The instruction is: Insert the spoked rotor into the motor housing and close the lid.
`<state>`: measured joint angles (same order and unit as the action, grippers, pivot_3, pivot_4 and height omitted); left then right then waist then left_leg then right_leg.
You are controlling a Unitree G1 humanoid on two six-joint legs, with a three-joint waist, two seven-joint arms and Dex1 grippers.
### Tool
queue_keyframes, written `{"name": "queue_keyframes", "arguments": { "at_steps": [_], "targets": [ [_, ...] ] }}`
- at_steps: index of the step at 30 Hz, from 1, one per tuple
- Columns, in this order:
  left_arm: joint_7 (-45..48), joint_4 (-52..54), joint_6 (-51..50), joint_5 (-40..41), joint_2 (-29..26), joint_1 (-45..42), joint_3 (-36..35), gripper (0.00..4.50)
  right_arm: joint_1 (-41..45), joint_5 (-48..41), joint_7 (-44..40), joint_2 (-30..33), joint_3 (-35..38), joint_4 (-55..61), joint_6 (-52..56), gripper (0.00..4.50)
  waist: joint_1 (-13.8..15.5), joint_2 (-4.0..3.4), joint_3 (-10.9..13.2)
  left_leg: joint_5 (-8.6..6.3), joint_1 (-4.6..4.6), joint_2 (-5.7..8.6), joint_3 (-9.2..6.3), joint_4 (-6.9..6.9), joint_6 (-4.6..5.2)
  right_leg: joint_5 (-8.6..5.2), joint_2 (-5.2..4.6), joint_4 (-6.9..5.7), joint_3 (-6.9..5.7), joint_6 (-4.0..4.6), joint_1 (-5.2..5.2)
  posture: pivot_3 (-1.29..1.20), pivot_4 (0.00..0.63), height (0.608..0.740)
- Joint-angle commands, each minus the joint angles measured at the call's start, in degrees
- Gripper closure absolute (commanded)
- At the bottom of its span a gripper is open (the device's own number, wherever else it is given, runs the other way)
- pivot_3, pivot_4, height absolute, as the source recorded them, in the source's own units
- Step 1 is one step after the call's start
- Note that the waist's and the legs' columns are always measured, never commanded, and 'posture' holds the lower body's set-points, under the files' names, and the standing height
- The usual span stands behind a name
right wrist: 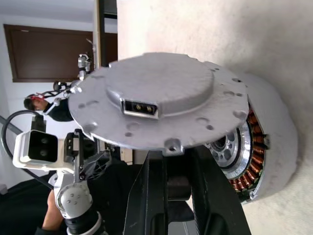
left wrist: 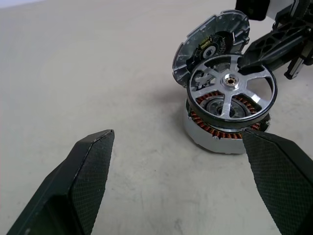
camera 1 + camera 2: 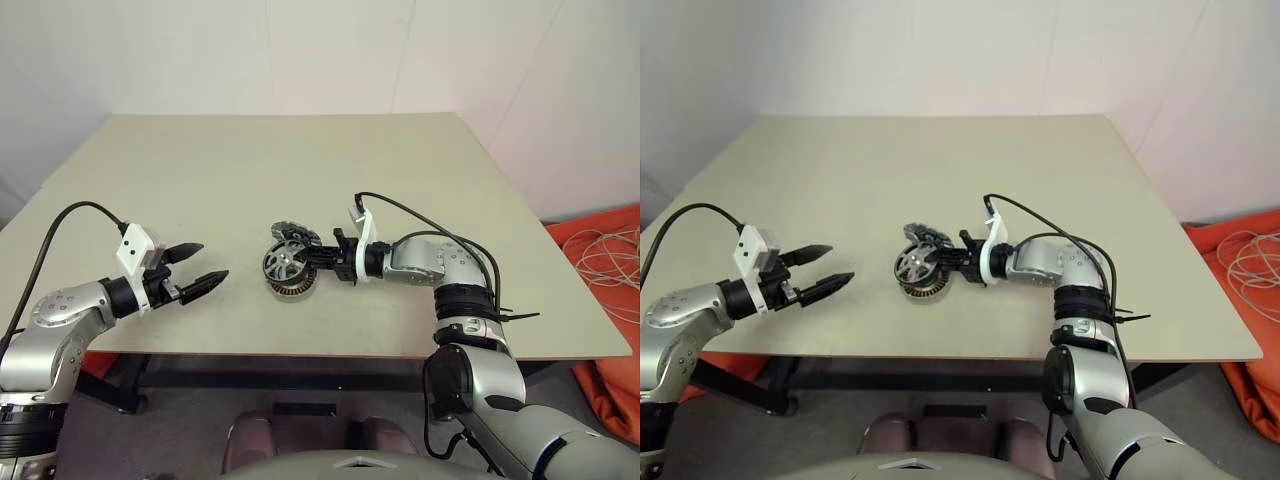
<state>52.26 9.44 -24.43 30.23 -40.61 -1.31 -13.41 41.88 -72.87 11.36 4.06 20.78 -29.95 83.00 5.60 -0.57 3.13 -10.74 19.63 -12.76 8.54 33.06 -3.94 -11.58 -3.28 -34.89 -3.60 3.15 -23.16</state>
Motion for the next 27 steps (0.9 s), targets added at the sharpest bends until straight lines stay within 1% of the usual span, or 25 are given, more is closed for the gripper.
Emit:
{"name": "queue_keyframes", "arguments": {
  "at_steps": [1,9,18,20,24,27],
  "targets": [
    [0.0,1.6,0.3,0.7,-0.3,-1.1,-1.0,0.10,0.4,1.3,-1.7,-0.6,0.9,0.9,-0.1,4.17,0.0,0.00,0.0,0.00,0.00,0.00,0.00,0.00,0.00,0.00,0.00,-0.01,0.00,0.00,0.00,0.00,0.000,0.740],
    [0.1,1.6,0.1,0.7,-0.6,-0.9,-1.3,0.10,0.6,4.4,-3.5,-2.0,1.7,1.0,0.6,4.17,0.0,0.00,0.0,0.00,-0.01,0.00,0.00,0.00,-0.01,0.00,0.00,-0.01,0.00,0.00,0.00,0.00,0.000,0.740],
    [0.1,1.3,0.6,0.5,-0.4,-0.5,-1.3,0.10,0.6,8.8,-6.2,-1.8,1.4,2.5,1.6,4.17,-0.1,0.00,0.0,0.01,-0.03,-0.01,0.00,0.00,-0.01,0.00,0.00,-0.03,0.01,0.00,0.01,0.00,0.000,0.740],
    [0.0,1.5,0.5,0.5,-0.3,-0.5,-1.2,0.10,0.8,9.3,-6.9,-1.6,1.3,3.2,2.0,3.43,0.0,0.00,0.0,0.01,-0.03,-0.01,0.00,0.00,-0.01,0.00,0.00,-0.03,0.01,0.00,0.01,0.00,0.000,0.740],
    [-0.2,1.7,0.3,0.5,0.0,-0.9,-0.7,0.10,1.7,9.4,-8.1,-1.2,2.1,5.1,4.4,2.23,0.0,0.00,0.0,0.01,-0.03,0.00,0.00,0.00,-0.01,0.00,0.00,-0.03,0.01,0.00,0.01,0.00,0.000,0.740],
    [-0.3,1.9,0.1,0.6,0.0,-1.3,-0.5,0.10,2.0,9.9,-8.4,-0.9,2.4,6.5,5.7,1.23,0.0,0.00,0.0,0.01,-0.04,-0.01,0.00,0.00,-0.02,0.00,0.00,-0.03,0.01,0.00,0.01,0.00,0.000,0.740]
  ]
}}
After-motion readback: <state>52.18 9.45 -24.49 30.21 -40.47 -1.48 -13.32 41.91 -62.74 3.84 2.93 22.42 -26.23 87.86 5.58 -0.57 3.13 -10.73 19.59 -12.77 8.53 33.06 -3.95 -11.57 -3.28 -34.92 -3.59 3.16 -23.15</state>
